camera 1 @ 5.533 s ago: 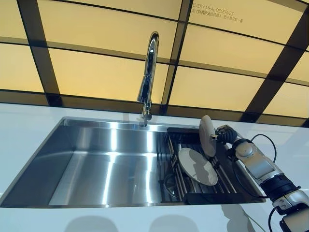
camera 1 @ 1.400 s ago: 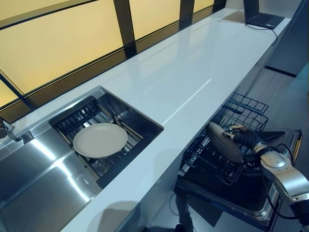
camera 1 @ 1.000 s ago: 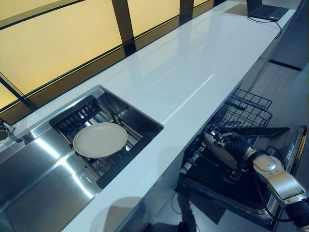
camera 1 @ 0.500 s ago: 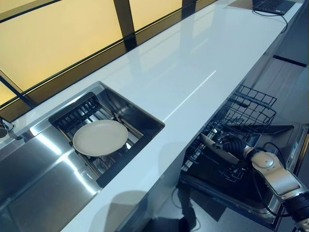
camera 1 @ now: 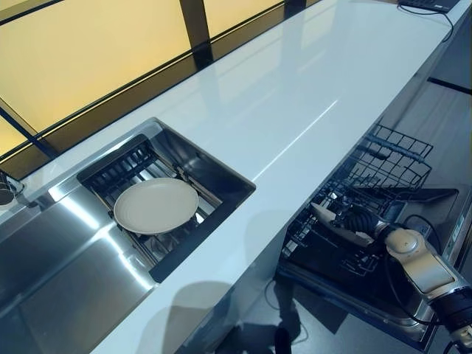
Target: Take plates into dishwasher
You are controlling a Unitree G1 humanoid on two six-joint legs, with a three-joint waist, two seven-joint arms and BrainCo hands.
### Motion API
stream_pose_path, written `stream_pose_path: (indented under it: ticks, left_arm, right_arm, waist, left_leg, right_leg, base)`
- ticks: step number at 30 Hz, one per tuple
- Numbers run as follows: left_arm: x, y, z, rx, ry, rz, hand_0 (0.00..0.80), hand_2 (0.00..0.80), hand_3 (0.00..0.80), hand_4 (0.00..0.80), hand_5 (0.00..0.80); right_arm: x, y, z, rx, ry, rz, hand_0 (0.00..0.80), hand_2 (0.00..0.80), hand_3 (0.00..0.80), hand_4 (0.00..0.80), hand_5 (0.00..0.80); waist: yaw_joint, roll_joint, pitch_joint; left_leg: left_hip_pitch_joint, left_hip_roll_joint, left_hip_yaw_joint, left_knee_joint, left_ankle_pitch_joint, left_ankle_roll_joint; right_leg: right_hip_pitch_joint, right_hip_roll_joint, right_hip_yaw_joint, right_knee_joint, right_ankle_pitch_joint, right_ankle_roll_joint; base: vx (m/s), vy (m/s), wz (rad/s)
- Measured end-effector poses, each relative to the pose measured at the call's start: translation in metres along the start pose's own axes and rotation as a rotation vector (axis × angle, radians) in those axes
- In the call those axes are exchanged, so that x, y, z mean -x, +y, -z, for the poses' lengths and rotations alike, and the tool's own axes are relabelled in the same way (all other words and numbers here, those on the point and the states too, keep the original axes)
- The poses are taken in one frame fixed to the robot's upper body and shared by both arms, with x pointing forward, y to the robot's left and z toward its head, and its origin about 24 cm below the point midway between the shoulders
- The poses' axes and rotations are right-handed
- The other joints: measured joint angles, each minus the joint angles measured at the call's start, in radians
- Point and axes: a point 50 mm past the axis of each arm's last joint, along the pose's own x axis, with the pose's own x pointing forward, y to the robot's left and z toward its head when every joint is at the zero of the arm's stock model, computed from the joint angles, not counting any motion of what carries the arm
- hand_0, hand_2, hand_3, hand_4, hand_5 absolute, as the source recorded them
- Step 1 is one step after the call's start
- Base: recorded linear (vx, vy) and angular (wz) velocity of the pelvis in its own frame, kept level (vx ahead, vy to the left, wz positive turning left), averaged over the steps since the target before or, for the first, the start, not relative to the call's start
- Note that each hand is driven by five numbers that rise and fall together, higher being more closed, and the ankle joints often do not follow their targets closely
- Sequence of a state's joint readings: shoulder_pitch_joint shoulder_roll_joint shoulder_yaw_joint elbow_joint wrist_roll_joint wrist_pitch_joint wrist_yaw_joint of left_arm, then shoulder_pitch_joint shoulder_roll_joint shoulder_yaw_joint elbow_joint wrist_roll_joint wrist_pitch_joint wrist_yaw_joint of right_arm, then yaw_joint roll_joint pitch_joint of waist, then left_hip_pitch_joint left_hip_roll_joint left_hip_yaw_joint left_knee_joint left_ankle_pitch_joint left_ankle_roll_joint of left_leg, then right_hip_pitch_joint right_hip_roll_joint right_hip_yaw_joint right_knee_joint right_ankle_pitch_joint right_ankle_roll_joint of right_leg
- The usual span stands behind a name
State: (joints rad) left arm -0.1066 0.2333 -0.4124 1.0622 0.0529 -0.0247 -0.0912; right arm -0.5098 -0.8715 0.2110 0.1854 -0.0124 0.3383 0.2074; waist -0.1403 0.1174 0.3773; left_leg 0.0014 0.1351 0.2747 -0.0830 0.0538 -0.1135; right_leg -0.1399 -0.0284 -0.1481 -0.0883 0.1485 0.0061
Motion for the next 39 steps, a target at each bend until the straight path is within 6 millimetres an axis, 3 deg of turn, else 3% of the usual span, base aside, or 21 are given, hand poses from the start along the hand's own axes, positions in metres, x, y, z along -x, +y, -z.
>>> stream_pose_path:
  ticks: [19, 32, 39]
  left_arm:
    - [-0.001, 0.001, -0.012, -0.007, -0.033, -0.002, 0.0, 0.0, 0.0, 0.0, 0.0]
    - [-0.002, 0.001, -0.016, -0.042, -0.034, 0.007, 0.0, 0.0, 0.0, 0.0, 0.0]
    - [-0.002, 0.001, -0.02, -0.047, -0.047, 0.006, 0.0, 0.0, 0.0, 0.0, 0.0]
  right_arm:
    - [-0.003, -0.014, 0.007, 0.045, 0.043, 0.159, 0.8, 0.8, 0.8, 0.8, 0.8]
    - [-0.012, -0.023, 0.016, 0.045, 0.108, 0.196, 0.8, 0.8, 0.8, 0.8, 0.8]
    - [-0.014, -0.026, 0.031, 0.033, 0.178, 0.2, 0.8, 0.8, 0.8, 0.8, 0.8]
  waist:
    - [0.047, -0.003, 0.003]
    - [0.052, -0.004, 0.004]
    - [0.062, -0.001, 0.005]
  left_leg:
    - [0.0, -0.001, 0.006, 0.0, 0.0, 0.0]
    - [0.0, -0.004, -0.006, 0.0, 0.001, 0.001]
    - [-0.002, -0.01, -0.022, 0.0, 0.005, 0.006]
  right_leg:
    - [-0.004, 0.002, -0.002, 0.001, 0.0, 0.0]
    - [0.004, -0.004, -0.013, 0.002, 0.0, 0.0]
    - [0.01, -0.012, -0.027, 0.0, 0.0, 0.0]
  base:
    - [0.0, 0.0, 0.0]
    - [-0.008, -0.006, 0.02]
    - [-0.024, -0.02, 0.07]
